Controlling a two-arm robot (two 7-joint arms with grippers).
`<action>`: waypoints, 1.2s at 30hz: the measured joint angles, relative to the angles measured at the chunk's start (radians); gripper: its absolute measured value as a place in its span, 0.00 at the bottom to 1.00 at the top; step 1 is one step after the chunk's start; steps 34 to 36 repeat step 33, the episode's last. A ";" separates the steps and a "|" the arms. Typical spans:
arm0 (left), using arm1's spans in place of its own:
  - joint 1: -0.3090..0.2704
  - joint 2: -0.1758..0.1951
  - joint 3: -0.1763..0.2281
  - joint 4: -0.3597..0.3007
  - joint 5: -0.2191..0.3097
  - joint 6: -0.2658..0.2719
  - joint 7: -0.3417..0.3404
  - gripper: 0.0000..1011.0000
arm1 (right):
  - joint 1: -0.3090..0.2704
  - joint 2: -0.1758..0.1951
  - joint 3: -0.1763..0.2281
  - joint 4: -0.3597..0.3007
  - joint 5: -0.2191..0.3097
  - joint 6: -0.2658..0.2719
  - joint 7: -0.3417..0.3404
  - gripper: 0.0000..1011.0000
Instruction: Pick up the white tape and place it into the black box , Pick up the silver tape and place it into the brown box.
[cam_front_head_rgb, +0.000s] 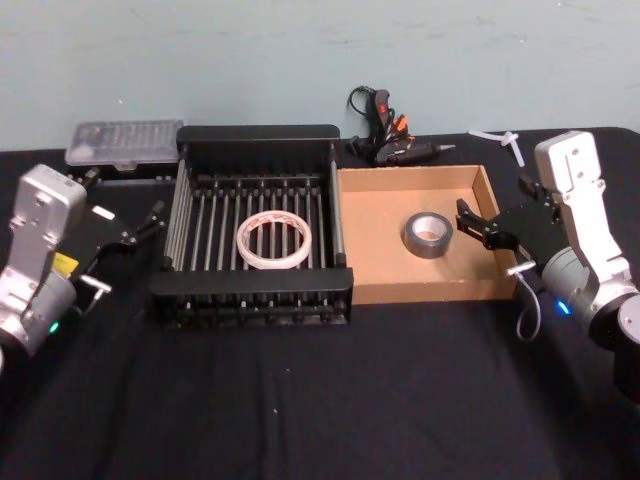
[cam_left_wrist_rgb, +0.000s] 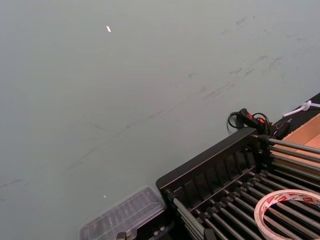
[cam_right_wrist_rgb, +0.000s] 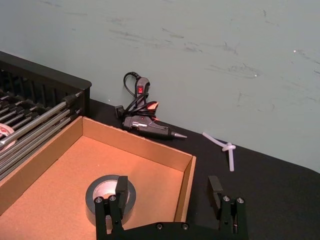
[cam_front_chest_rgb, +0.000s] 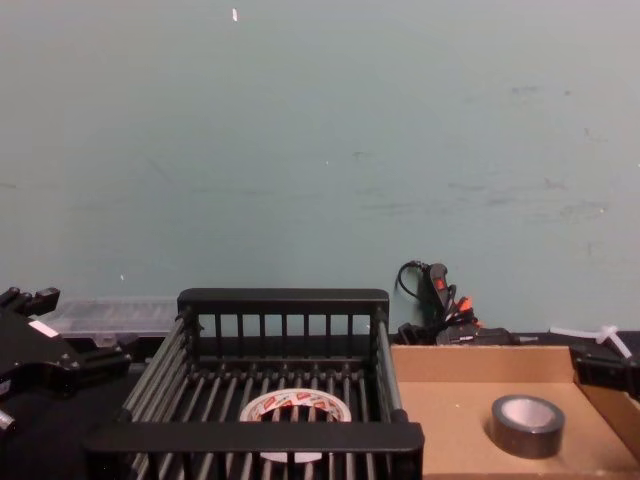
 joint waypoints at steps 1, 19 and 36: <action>0.000 0.000 0.000 0.000 0.000 0.000 0.000 0.99 | 0.000 0.000 0.000 0.000 0.000 0.000 0.000 0.99; 0.000 0.000 0.000 0.000 0.000 0.000 0.000 0.99 | 0.000 0.000 0.000 0.000 0.000 0.000 0.000 0.99; 0.000 0.000 0.000 0.000 0.000 0.000 0.000 0.99 | 0.000 0.000 0.000 0.000 0.000 0.000 0.000 0.99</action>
